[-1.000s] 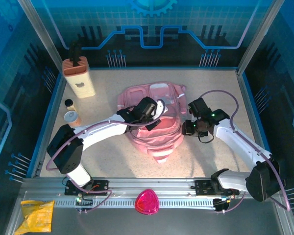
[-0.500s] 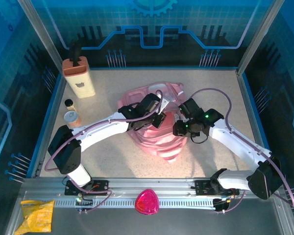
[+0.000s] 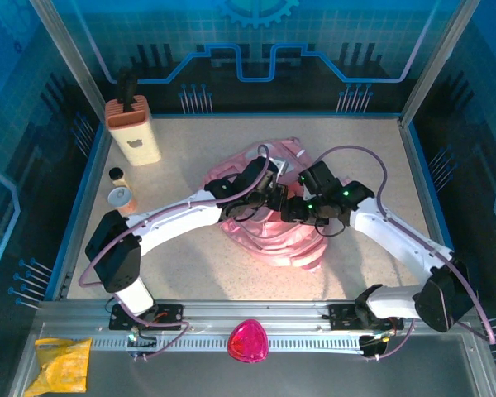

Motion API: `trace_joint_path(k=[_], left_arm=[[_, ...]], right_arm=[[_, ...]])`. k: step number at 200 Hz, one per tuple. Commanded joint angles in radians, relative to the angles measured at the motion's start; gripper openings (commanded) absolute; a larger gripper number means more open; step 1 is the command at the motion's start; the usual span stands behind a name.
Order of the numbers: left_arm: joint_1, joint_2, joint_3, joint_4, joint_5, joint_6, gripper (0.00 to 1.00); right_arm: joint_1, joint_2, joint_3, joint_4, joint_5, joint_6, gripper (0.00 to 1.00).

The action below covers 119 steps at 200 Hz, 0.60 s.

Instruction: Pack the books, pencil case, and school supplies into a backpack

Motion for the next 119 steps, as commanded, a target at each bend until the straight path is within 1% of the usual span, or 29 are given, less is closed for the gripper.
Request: trace_joint_path(k=[1,10,25,48,62,84,101,119], left_arm=[[-0.011,-0.026,0.001,0.093,0.026,-0.058,0.00],[-0.011,-0.037,-0.009,0.098,0.020,-0.054,0.00],[-0.012,-0.047,-0.019,0.102,0.014,-0.052,0.00],[-0.012,-0.041,-0.013,0.099,0.043,-0.052,0.00],[-0.012,-0.041,-0.014,0.097,0.043,-0.065,0.00],[-0.012,-0.045,-0.014,0.106,0.045,-0.075,0.00],[-0.011,-0.045,-0.014,0.112,0.060,-0.087,0.00],[-0.011,-0.043,-0.011,0.114,0.061,-0.101,0.00]], right_arm=[[0.000,-0.009,-0.016,0.215,-0.118,0.048,0.67],[-0.012,-0.027,-0.058,0.257,-0.149,0.069,0.69],[-0.037,-0.037,-0.107,0.279,-0.190,0.092,0.59],[-0.076,-0.072,-0.161,0.293,-0.236,0.109,0.55],[-0.095,-0.118,-0.181,0.322,-0.242,0.122,0.54],[-0.147,-0.124,-0.206,0.289,-0.229,0.109,0.48],[-0.171,-0.108,-0.221,0.314,-0.208,0.109,0.41],[-0.169,-0.062,-0.201,0.333,-0.180,0.108,0.34]])
